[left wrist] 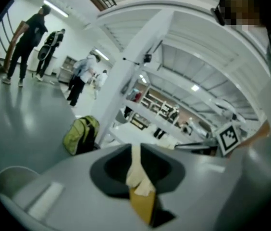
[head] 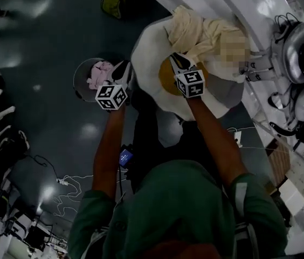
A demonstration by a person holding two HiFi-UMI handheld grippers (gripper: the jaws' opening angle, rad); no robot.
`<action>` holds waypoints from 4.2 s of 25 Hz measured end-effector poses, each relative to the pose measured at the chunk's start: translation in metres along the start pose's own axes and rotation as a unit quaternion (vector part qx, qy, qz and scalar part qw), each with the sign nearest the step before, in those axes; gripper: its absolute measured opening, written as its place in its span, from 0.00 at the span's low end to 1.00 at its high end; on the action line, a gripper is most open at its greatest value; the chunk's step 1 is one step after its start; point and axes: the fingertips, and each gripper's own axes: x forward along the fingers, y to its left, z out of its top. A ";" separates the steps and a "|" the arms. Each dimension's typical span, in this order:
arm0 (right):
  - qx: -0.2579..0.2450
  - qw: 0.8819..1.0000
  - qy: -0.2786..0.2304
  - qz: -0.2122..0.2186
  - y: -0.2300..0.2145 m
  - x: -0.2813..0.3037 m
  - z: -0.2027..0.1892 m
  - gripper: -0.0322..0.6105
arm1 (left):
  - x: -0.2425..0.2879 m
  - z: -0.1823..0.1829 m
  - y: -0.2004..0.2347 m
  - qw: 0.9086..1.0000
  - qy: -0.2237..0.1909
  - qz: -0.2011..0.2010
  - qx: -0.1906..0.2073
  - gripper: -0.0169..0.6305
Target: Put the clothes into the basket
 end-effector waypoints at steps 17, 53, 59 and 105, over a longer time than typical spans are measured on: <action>0.056 0.984 0.046 -0.163 -0.393 -0.106 -0.127 0.45 | 0.229 -0.127 -0.280 0.988 0.089 -0.107 0.059 0.24; -0.139 0.948 -0.245 0.148 -0.087 -0.247 0.104 0.08 | 0.163 0.002 -0.306 0.979 -0.106 -0.064 0.163 0.37; -0.164 0.920 -0.268 0.235 0.025 -0.248 0.187 0.08 | 0.070 0.100 -0.256 0.965 -0.216 -0.030 0.144 0.37; -0.124 0.910 0.142 0.369 0.383 0.164 -0.008 0.13 | -0.265 -0.018 0.203 0.938 0.051 0.332 0.087 0.30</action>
